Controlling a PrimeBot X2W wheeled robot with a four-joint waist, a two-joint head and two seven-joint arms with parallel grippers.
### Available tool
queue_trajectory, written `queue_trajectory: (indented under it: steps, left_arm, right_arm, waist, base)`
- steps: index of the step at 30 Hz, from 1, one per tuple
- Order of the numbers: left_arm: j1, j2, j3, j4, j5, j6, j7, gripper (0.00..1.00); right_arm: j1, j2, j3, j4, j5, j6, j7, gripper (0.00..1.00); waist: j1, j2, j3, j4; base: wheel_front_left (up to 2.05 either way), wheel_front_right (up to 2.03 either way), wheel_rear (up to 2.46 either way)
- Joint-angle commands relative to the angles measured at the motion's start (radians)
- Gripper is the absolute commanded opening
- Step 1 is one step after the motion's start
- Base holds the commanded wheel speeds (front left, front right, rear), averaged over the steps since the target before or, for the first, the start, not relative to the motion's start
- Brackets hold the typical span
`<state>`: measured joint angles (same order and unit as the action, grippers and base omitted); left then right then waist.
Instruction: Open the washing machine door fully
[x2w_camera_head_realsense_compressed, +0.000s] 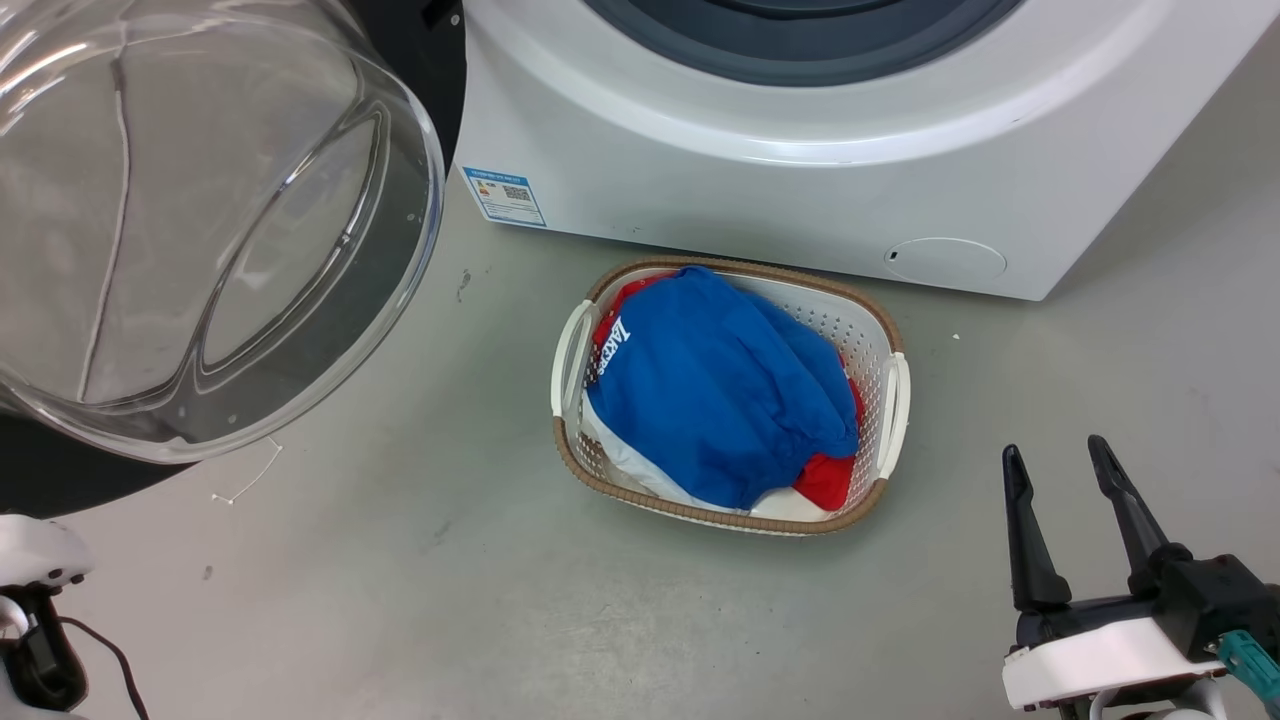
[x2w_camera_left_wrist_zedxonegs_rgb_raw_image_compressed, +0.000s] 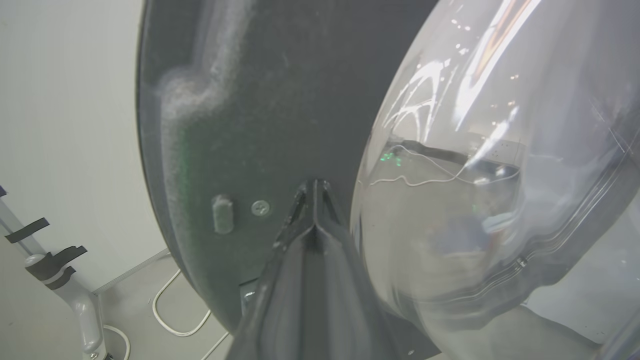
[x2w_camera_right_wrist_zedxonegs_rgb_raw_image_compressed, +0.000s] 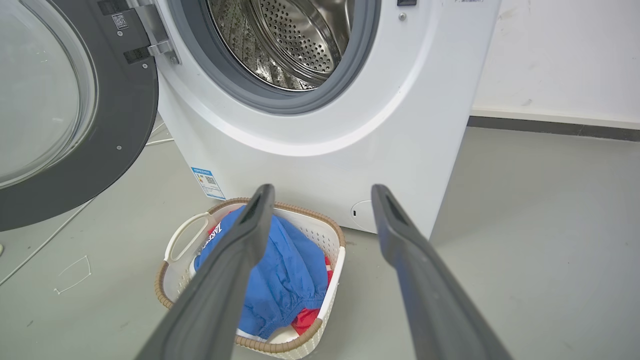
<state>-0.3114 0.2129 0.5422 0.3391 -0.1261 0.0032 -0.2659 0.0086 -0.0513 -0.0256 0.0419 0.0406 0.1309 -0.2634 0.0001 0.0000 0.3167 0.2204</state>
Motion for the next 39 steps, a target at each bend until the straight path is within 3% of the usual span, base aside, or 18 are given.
queue_trajectory:
  steps: [1, 10, 21, 29, 39]
  left_arm:
    - [-0.016, 0.004, 0.011, 0.009, 0.004, -0.004, 0.003, 0.0]
    - [-0.005, -0.009, 0.04, 0.021, 0.041, -0.045, 0.002, 0.0]
    - [0.124, -0.06, 0.018, -0.052, 0.094, -0.09, 0.002, 0.0]
    - [0.229, -0.108, -0.077, -0.144, 0.134, -0.108, 0.002, 0.0]
    - [0.303, -0.151, -0.284, -0.234, 0.144, -0.119, 0.002, 0.0]
  right_arm:
    - [-0.002, 0.002, 0.001, -0.001, -0.005, 0.0, -0.002, 1.0]
    - [0.014, 0.002, 0.006, 0.01, 0.012, 0.0, -0.002, 1.0]
    - [0.06, 0.002, 0.023, 0.031, 0.06, 0.0, -0.002, 1.0]
    - [0.113, 0.002, 0.017, 0.018, 0.075, 0.0, -0.002, 1.0]
    - [0.146, 0.002, 0.006, -0.015, 0.075, 0.0, -0.002, 1.0]
  waist:
    - [-0.0001, 0.0, -0.001, -0.002]
    - [-0.0001, 0.0, -0.044, -0.015]
    - [-0.0001, 0.0, -0.192, -0.04]
    - [-0.0001, 0.0, -0.293, -0.06]
    - [-0.0001, 0.0, -0.333, -0.085]
  base:
    - [0.0, 0.0, 0.0]
    - [0.0, 0.0, 0.0]
    - [0.0, 0.0, 0.0]
    - [0.0, 0.0, 0.0]
    - [0.0, 0.0, 0.0]
